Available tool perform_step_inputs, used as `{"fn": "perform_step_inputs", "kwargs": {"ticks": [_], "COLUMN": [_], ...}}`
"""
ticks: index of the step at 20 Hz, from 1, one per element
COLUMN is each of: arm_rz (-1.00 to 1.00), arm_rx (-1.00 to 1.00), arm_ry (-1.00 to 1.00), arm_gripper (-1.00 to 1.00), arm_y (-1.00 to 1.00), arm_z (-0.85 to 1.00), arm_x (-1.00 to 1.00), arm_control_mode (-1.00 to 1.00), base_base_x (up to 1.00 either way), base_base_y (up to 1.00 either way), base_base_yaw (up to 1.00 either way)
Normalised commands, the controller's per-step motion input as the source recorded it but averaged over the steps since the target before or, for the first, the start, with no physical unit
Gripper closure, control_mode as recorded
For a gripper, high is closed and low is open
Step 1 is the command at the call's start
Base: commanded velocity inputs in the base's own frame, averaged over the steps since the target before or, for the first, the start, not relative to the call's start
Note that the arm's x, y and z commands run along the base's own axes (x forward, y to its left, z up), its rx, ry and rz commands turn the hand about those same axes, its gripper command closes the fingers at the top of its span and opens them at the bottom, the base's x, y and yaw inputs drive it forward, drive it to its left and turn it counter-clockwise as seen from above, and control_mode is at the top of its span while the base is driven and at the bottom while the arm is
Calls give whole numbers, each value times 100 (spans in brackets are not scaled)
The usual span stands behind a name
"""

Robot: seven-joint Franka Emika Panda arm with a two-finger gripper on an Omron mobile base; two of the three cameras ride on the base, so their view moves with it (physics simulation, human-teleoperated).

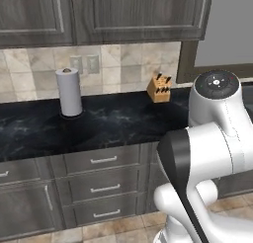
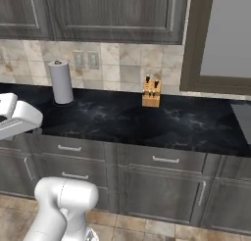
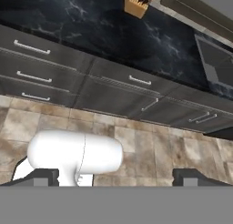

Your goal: Pick the canned food and bar from the counter and place them in the cabinets closest to them.

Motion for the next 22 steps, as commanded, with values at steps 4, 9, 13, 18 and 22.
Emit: {"fn": "perform_step_inputs", "kwargs": {"ticks": [4, 9, 13, 18, 22], "arm_rz": [0, 0, 0, 0, 0], "arm_rx": [0, 0, 0, 0, 0], "arm_ry": [0, 0, 0, 0, 0], "arm_gripper": [-100, -100, -100, -100, -100], "arm_y": [0, 0, 0, 0, 0], "arm_z": [0, 0, 0, 0, 0], "arm_x": [0, 0, 0, 0, 0], "arm_control_mode": [100, 100, 100, 100, 100], "base_base_x": [-13, -12, -12, -10, -9], "base_base_y": [-69, -70, -72, -71, -71], "base_base_yaw": [0, 0, 0, 0, 0]}}
